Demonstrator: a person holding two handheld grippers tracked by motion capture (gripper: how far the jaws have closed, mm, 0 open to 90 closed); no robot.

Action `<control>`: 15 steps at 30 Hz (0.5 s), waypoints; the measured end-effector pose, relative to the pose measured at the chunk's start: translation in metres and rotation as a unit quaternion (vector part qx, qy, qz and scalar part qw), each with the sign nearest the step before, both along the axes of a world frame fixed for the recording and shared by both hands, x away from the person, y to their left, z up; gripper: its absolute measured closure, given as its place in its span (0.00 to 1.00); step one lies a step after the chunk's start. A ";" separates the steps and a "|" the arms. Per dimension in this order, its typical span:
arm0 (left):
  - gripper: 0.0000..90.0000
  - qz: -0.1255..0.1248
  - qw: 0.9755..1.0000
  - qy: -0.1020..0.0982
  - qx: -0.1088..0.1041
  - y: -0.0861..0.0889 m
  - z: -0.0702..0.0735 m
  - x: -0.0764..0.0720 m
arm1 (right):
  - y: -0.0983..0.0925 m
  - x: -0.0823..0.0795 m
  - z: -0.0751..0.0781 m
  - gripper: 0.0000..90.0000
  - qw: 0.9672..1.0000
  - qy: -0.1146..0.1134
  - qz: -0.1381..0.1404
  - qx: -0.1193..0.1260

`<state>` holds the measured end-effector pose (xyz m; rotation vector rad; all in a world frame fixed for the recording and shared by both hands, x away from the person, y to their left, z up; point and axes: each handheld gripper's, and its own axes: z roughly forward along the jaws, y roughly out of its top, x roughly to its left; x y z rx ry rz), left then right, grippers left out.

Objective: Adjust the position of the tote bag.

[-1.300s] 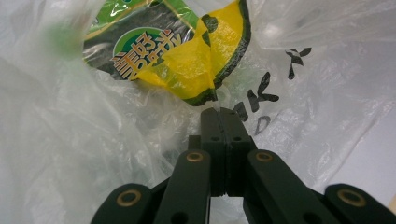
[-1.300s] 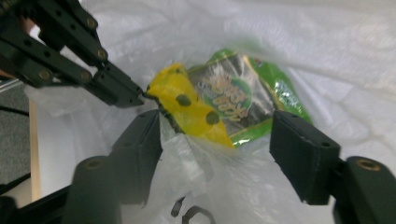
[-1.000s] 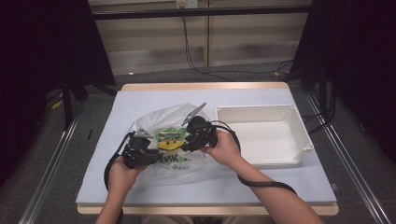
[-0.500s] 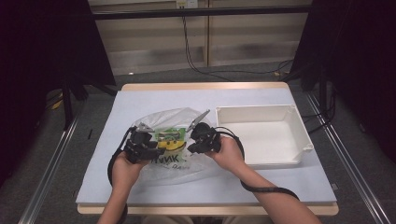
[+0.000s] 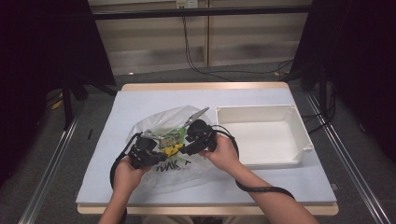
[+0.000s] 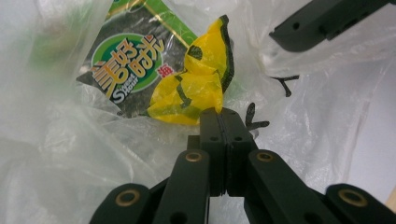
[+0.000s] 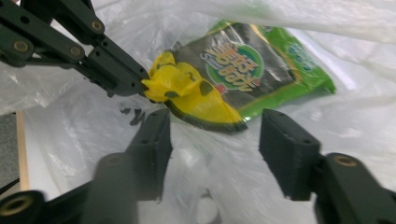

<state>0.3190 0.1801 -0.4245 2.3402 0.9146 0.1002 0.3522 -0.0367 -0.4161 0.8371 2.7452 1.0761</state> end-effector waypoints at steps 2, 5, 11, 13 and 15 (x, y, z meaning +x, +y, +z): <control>0.99 -0.004 1.000 0.003 -0.003 0.002 0.000 -0.002 | 0.006 0.000 -0.001 0.42 1.000 0.001 0.007 0.004; 0.99 -0.007 1.000 0.005 -0.001 0.002 0.000 -0.005 | 0.015 -0.001 -0.005 0.39 1.000 0.007 0.016 0.002; 0.99 -0.001 1.000 0.003 -0.017 0.009 0.005 -0.005 | 0.030 -0.001 -0.018 0.32 0.999 0.027 0.041 -0.003; 0.99 0.002 1.000 0.002 -0.021 0.011 0.007 -0.004 | 0.031 0.000 -0.022 0.33 0.999 0.033 0.041 0.000; 0.99 0.004 1.000 0.000 -0.024 0.012 0.009 -0.005 | 0.032 -0.001 -0.025 0.41 0.998 0.038 0.040 -0.004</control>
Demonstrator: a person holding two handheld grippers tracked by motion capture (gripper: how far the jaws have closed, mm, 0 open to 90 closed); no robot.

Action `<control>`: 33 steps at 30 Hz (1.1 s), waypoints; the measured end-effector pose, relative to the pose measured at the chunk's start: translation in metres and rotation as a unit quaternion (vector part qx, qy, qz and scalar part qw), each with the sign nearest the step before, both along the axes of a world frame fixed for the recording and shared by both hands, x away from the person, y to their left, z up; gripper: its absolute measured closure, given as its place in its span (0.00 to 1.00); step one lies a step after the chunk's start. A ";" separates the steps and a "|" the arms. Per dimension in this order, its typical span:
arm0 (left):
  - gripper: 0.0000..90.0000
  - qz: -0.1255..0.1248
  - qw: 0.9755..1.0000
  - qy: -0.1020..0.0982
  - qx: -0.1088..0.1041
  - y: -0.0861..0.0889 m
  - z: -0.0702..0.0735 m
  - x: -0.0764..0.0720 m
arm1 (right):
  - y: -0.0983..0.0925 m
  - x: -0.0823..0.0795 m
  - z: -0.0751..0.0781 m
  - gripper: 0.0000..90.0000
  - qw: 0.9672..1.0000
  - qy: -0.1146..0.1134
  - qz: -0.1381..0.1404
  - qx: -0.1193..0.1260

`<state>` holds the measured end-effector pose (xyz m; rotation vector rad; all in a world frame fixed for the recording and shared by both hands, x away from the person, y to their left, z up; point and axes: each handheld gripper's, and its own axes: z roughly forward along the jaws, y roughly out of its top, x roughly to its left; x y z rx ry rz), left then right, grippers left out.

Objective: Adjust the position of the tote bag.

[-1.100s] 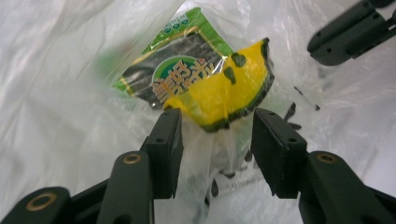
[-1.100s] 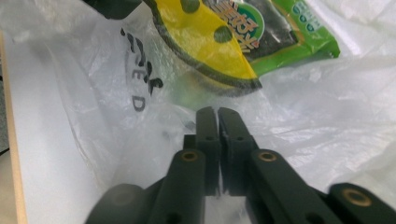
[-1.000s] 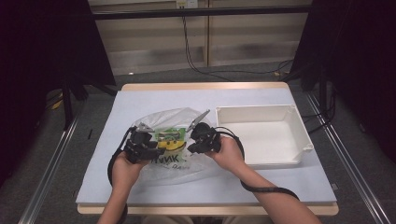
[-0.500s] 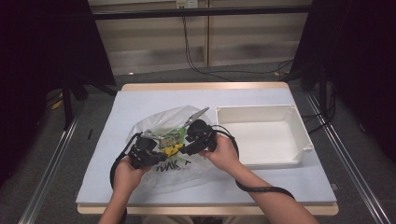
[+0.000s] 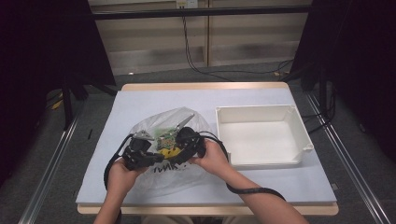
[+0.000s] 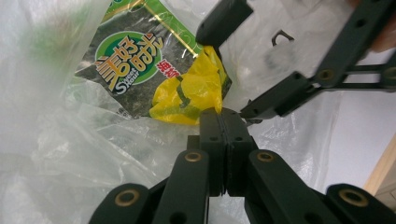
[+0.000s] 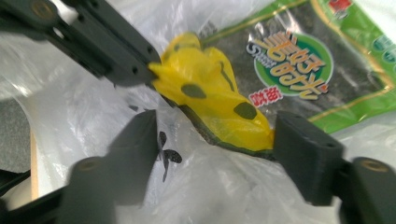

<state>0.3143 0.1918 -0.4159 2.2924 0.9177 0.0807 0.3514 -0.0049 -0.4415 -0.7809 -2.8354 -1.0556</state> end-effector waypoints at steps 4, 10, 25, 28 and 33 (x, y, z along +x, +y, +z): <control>0.74 0.016 1.000 -0.014 0.012 0.004 0.006 0.004 | -0.002 0.000 -0.006 0.61 1.000 0.010 0.006 -0.007; 0.69 0.056 0.997 -0.031 0.031 0.006 0.009 0.020 | -0.002 -0.004 -0.009 0.93 1.000 0.021 0.013 -0.009; 1.00 0.124 0.990 -0.042 0.047 0.022 0.008 0.075 | -0.010 -0.021 -0.014 0.99 0.999 0.020 0.045 -0.009; 1.00 0.137 0.989 -0.041 0.049 0.024 0.005 0.081 | -0.012 -0.025 -0.016 0.99 0.999 0.021 0.049 -0.008; 1.00 0.152 0.986 -0.043 0.052 0.026 0.003 0.091 | -0.017 -0.030 -0.017 0.99 0.998 0.023 0.057 -0.010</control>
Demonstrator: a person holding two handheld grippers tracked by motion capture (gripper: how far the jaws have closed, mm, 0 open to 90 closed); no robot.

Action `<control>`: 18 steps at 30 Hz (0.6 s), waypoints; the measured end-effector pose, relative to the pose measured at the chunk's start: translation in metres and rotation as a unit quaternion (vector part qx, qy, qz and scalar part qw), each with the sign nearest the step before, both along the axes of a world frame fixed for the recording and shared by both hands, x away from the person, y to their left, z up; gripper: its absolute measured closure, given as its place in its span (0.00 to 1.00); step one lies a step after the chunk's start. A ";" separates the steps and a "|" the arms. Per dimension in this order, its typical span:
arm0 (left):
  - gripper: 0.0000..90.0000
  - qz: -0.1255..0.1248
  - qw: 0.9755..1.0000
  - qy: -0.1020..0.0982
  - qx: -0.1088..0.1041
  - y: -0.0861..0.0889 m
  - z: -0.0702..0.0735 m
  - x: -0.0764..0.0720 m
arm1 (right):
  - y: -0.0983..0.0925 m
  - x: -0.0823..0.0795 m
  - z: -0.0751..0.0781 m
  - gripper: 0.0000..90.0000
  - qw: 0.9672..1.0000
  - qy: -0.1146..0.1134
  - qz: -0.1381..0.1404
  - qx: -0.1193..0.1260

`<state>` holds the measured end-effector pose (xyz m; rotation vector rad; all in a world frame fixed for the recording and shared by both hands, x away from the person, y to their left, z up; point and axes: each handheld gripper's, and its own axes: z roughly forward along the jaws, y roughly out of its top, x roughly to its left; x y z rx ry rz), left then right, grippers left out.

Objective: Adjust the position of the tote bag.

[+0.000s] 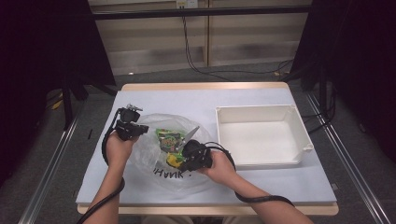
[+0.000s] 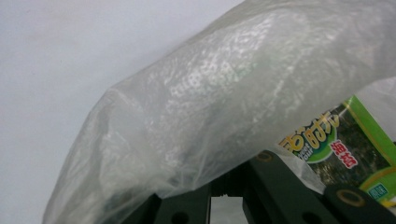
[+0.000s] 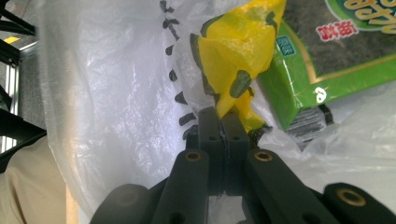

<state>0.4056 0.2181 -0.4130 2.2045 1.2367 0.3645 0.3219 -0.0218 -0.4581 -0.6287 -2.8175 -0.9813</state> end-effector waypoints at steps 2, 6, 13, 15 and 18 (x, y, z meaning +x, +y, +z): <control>1.00 -0.001 1.000 0.000 0.004 0.001 0.000 0.004 | -0.001 -0.001 -0.001 0.99 1.000 0.000 0.002 0.001; 1.00 0.002 1.000 0.008 0.004 0.003 -0.003 0.012 | -0.003 -0.003 -0.002 0.99 1.000 0.000 0.006 0.000; 1.00 0.012 1.000 0.015 -0.011 0.005 -0.013 0.027 | -0.006 -0.006 -0.003 0.99 1.000 0.004 0.006 0.000; 1.00 0.010 1.000 0.019 -0.006 0.005 -0.014 0.031 | -0.008 -0.006 -0.004 0.99 1.000 -0.002 0.011 -0.001; 1.00 0.004 1.000 0.022 0.008 0.003 -0.016 0.035 | -0.010 -0.007 -0.005 0.99 1.000 0.001 0.009 -0.001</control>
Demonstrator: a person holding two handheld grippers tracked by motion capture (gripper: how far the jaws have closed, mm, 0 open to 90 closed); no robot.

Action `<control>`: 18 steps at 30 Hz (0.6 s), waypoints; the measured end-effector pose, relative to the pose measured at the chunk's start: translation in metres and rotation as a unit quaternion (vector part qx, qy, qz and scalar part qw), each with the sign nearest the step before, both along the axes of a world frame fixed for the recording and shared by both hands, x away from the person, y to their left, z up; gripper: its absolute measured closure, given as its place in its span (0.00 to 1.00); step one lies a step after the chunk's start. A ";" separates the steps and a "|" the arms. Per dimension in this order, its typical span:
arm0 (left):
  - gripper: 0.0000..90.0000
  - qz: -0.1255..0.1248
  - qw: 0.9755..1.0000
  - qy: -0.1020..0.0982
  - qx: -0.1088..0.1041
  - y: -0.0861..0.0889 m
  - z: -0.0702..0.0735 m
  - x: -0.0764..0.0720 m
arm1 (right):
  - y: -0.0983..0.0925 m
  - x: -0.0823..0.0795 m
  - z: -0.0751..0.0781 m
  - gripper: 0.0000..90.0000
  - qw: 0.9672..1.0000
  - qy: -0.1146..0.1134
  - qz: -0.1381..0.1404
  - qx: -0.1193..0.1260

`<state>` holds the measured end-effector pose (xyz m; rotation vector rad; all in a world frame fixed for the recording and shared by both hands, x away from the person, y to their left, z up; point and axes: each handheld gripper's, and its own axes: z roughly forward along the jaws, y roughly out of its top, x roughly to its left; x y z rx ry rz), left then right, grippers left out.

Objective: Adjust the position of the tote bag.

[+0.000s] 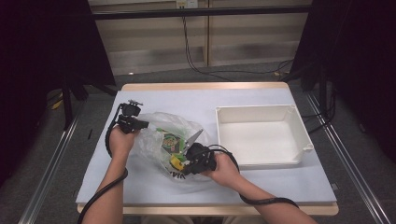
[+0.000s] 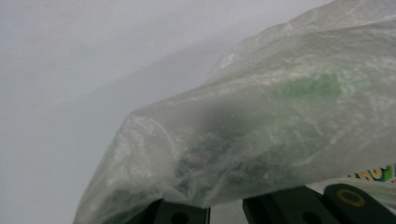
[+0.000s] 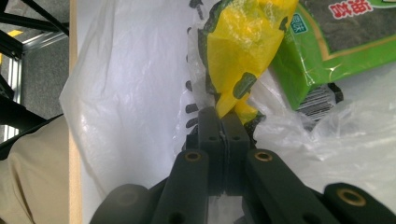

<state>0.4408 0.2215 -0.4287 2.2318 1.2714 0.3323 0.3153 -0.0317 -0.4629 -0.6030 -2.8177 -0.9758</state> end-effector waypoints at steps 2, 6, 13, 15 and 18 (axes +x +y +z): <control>1.00 0.001 1.000 -0.001 0.000 -0.001 -0.001 0.003 | -0.002 0.000 -0.001 0.99 1.000 0.000 0.003 0.000; 1.00 0.004 1.000 0.000 0.001 -0.002 -0.005 0.010 | -0.004 -0.002 -0.001 0.99 1.000 0.000 -0.001 0.001; 1.00 0.016 1.000 0.008 0.005 0.001 -0.012 0.017 | -0.008 -0.003 -0.003 0.99 1.000 0.005 -0.005 -0.001; 1.00 0.019 1.000 0.010 0.009 0.003 -0.015 0.018 | -0.008 -0.003 -0.003 0.99 1.000 0.003 -0.003 0.000; 1.00 0.034 0.999 0.012 0.003 0.005 -0.018 0.019 | -0.008 -0.003 -0.004 0.99 1.000 0.002 -0.001 -0.002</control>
